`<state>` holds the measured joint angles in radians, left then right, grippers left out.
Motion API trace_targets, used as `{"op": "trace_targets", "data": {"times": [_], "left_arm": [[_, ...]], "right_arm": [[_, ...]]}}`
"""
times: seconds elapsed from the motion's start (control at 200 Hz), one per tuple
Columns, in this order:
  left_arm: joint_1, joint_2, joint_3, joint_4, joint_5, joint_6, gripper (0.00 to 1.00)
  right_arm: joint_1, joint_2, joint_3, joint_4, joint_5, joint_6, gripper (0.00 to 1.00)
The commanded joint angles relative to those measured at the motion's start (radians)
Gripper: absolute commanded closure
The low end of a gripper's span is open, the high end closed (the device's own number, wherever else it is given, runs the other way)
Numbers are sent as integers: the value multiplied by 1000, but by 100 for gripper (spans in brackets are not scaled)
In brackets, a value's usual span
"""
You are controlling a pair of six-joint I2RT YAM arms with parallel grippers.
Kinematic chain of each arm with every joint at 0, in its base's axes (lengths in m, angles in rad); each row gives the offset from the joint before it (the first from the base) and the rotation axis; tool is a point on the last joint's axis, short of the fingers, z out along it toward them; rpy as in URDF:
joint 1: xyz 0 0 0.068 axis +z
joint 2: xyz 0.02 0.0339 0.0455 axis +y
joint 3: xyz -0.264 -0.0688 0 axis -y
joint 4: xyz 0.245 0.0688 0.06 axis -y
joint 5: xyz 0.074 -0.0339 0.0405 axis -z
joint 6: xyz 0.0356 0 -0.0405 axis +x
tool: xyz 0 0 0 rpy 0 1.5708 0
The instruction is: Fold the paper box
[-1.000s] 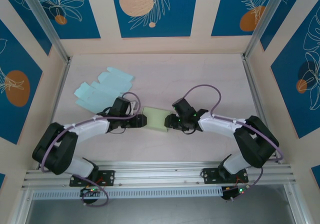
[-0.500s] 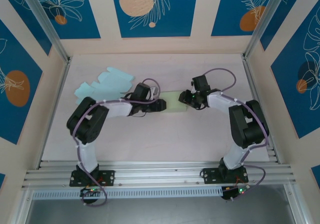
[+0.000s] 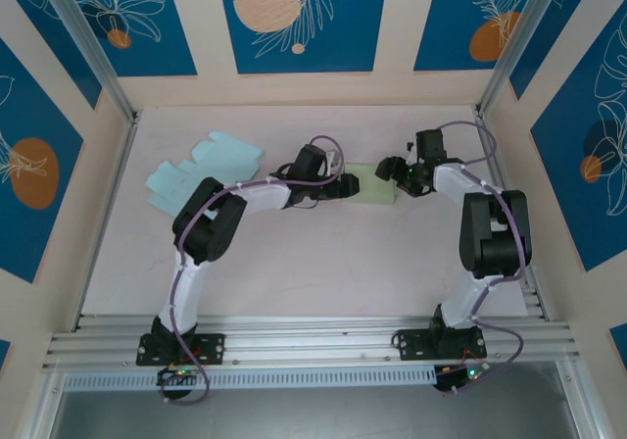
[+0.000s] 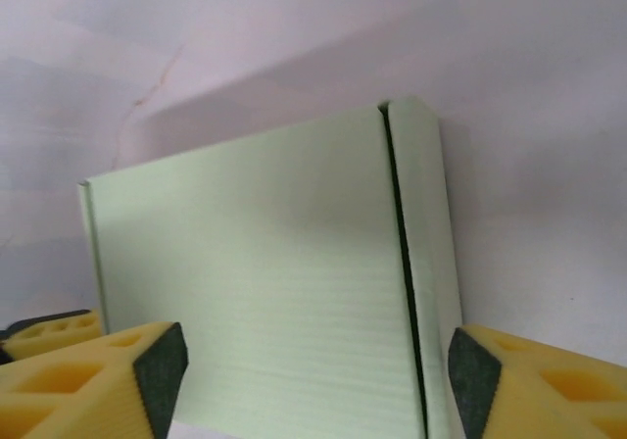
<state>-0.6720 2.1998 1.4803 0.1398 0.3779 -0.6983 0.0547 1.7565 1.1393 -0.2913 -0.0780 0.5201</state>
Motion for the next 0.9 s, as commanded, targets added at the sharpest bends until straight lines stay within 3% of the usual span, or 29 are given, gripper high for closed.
{"op": "trace_targets", "data": {"times": [0.0, 0.075, 0.19, 0.345, 0.445, 0.56, 0.71, 0.805, 0.895], "left_arm": [[6, -81, -30, -27, -4, 11, 12], [22, -156, -93, -16, -30, 17, 0], [56, -301, -205, -11, -74, 46, 0], [106, -562, -406, -59, -210, 98, 0], [183, -737, -577, -64, -274, 77, 0], [335, -940, -788, -118, -336, -2, 0], [611, -1156, -1033, -100, -237, -99, 0], [751, -1183, -1107, -58, -142, -134, 0], [820, -1136, -1116, -10, -92, -140, 0]], "right_arm": [[-8, -89, 28, -83, 30, -26, 23], [1, -151, 16, -106, 57, -20, 22], [54, -244, -12, -137, 93, -6, 21], [222, -339, -53, -146, 154, 41, 20], [338, -355, -63, -131, 184, 81, 20], [447, -356, -70, -111, 227, 99, 18], [541, -342, -86, -96, 284, 131, 3], [575, -321, -98, -57, 267, 148, 2], [606, -285, -85, -40, 266, 153, 2]]}}
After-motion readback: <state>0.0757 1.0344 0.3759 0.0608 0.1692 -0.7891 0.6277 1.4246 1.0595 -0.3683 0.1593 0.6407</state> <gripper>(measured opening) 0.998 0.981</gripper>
